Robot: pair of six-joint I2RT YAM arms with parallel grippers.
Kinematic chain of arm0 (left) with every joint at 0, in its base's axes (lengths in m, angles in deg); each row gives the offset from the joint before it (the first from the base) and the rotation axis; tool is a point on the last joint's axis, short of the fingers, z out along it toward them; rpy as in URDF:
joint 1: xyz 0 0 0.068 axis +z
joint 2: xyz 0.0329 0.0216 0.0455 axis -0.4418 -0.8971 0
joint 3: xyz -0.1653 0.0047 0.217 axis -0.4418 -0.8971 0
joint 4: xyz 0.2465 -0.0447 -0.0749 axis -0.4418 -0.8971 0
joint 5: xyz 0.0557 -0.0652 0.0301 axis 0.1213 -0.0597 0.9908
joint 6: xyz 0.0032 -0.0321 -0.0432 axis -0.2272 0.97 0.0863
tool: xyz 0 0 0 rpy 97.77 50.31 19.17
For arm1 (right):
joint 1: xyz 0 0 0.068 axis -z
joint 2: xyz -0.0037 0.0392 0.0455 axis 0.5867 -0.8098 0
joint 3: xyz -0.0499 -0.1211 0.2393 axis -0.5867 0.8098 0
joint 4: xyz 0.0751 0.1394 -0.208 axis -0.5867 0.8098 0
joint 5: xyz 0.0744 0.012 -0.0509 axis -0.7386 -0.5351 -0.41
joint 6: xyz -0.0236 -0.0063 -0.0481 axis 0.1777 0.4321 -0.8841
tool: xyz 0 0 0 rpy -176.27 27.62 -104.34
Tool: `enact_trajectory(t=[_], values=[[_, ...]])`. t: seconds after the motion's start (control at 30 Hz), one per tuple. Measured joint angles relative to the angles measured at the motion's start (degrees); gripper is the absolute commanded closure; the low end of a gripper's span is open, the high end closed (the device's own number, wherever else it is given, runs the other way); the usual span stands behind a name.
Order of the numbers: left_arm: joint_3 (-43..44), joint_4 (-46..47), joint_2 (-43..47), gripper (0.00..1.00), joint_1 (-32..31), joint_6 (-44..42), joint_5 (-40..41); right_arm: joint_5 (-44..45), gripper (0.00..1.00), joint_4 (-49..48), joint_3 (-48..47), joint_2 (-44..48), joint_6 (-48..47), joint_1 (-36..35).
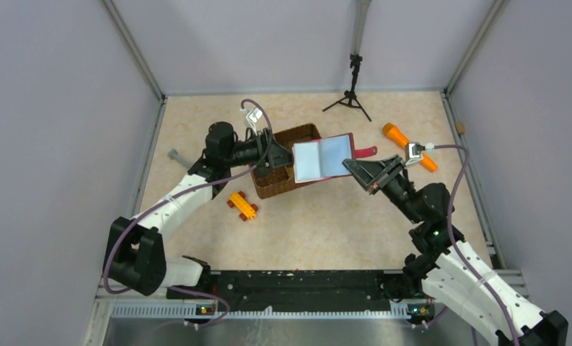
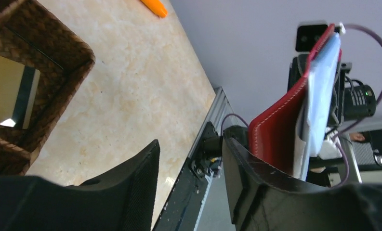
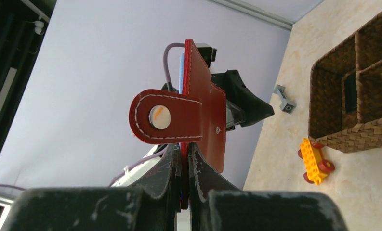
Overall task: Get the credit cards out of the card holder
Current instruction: Place the card holder at the center of the board.
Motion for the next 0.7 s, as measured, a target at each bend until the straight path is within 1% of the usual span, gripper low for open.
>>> enact_trajectory(t=[0.07,0.17,0.2,0.37,0.57,0.7], values=[[-0.85,3.02,-0.48,0.57,-0.02,2.51,-1.49,-0.81,1.00,-0.35,-0.13,-1.27,0.26,0.00],[-1.14,5.66,-0.74,0.70,-0.35,5.16,-2.89,-1.42,1.00,2.27,-1.14,-3.67,-1.11,0.00],[-1.14,6.49,-0.74,0.75,-0.55,5.60,-3.32,-1.62,1.00,3.15,-1.64,-4.57,-1.92,0.00],[-1.14,8.22,-0.76,0.92,-1.64,6.99,-4.02,-2.64,1.00,6.29,-4.55,-9.75,-6.62,-0.02],[-0.24,5.84,-2.60,0.96,-4.39,5.44,-2.82,-1.79,1.00,9.88,-7.43,-15.28,-12.79,-2.29],[3.15,-0.61,-5.92,1.00,-6.56,2.19,-0.11,1.16,1.00,11.91,-10.01,-18.10,-17.22,-6.32]])
